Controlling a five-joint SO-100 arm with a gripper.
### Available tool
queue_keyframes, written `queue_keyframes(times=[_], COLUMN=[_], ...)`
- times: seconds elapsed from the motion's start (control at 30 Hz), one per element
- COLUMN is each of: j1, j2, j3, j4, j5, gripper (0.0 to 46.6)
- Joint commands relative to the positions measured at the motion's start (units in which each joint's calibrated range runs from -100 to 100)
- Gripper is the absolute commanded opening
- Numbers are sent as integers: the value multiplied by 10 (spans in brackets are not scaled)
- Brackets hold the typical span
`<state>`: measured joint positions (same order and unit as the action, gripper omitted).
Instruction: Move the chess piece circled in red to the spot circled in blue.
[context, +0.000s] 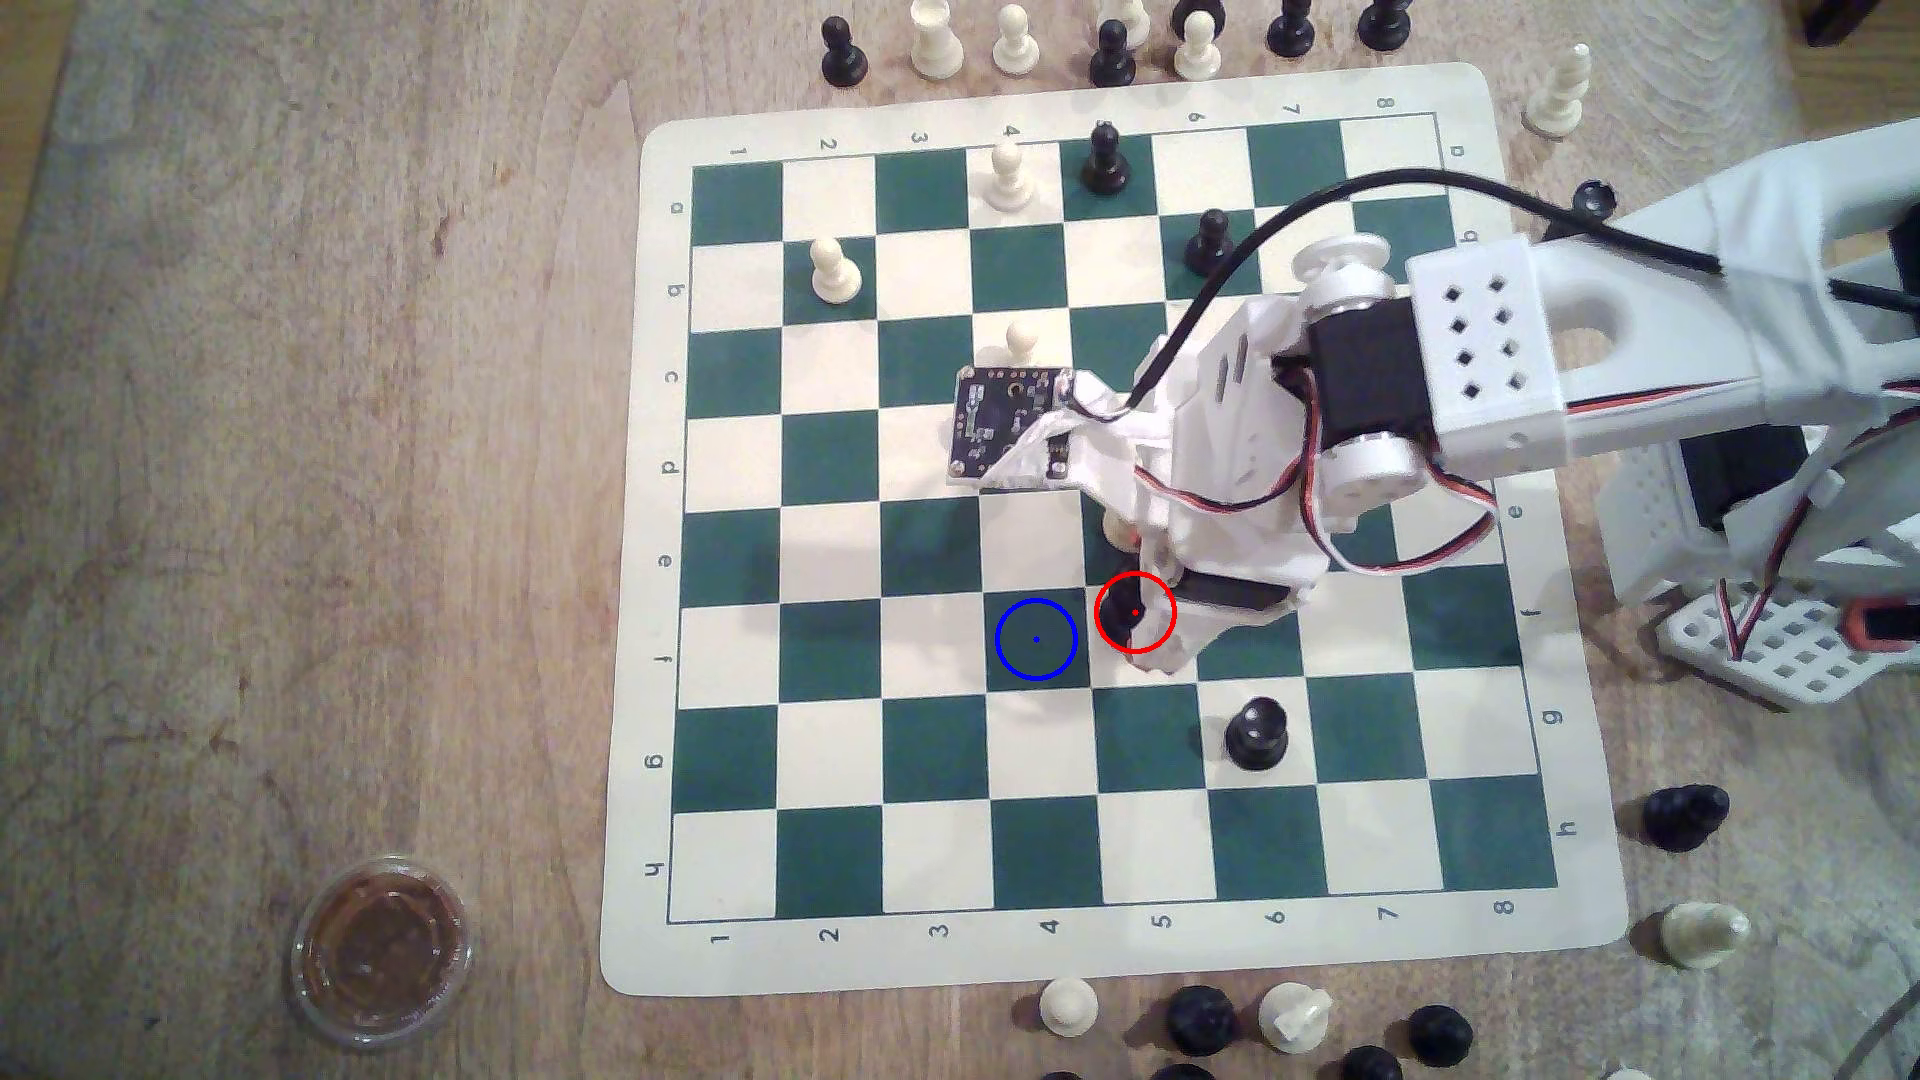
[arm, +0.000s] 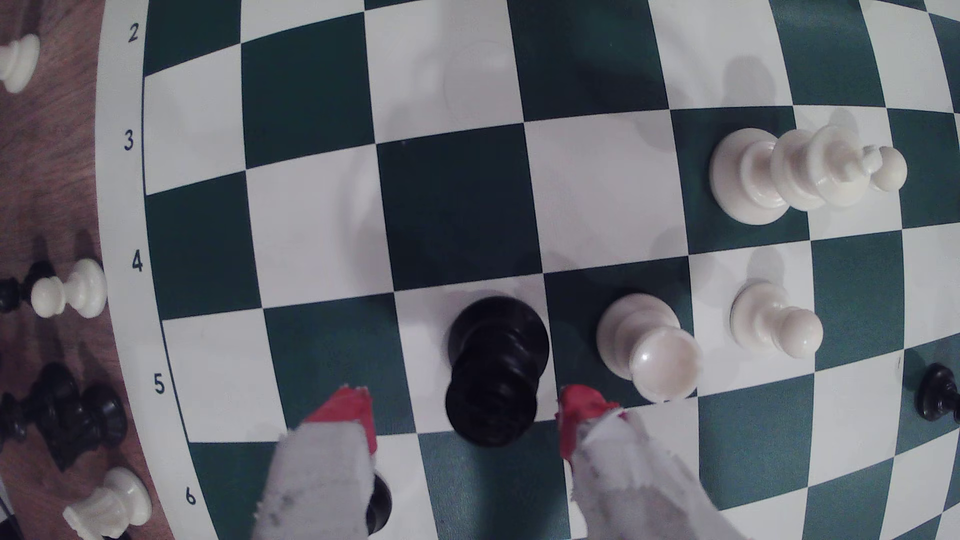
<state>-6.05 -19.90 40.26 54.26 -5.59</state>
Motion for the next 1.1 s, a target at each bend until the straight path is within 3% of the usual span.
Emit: queue_keyframes(times=[0.0, 0.67, 1.07], j1=[8, 3, 1], j2=[-6, -1, -6], j3=[-47, -39, -39], j4=[-15, -27, -27], j5=[2, 2, 2], gripper=[190, 142, 75])
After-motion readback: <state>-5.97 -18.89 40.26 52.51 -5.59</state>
